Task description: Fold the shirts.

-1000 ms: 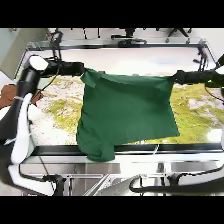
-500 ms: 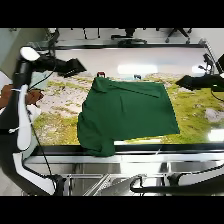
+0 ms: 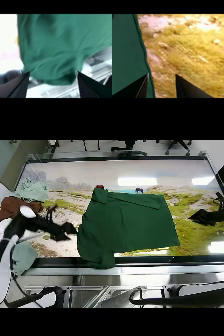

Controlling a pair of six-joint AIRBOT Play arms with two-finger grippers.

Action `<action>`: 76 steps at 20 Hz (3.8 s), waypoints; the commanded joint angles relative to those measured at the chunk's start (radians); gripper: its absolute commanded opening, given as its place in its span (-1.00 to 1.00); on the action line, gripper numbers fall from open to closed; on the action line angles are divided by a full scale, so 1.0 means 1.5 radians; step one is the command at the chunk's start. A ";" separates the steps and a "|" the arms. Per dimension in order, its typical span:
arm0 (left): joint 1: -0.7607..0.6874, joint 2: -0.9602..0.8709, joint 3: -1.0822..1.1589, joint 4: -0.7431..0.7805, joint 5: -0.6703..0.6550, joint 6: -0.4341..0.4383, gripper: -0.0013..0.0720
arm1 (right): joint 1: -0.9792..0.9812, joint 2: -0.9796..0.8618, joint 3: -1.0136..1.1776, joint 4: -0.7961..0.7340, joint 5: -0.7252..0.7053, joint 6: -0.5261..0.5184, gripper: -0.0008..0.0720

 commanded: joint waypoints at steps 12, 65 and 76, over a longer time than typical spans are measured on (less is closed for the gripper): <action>-0.054 -0.171 -0.025 -0.097 0.115 0.112 -0.92 | -0.013 0.001 -0.142 -0.016 0.038 -0.007 0.47; -0.133 -0.419 0.768 0.148 0.014 0.007 -0.93 | 0.175 -0.113 0.038 0.317 -0.177 -0.104 -0.92; -0.135 -0.443 0.650 0.146 0.035 -0.027 -0.93 | 0.175 -0.135 0.048 0.242 -0.207 -0.136 -0.92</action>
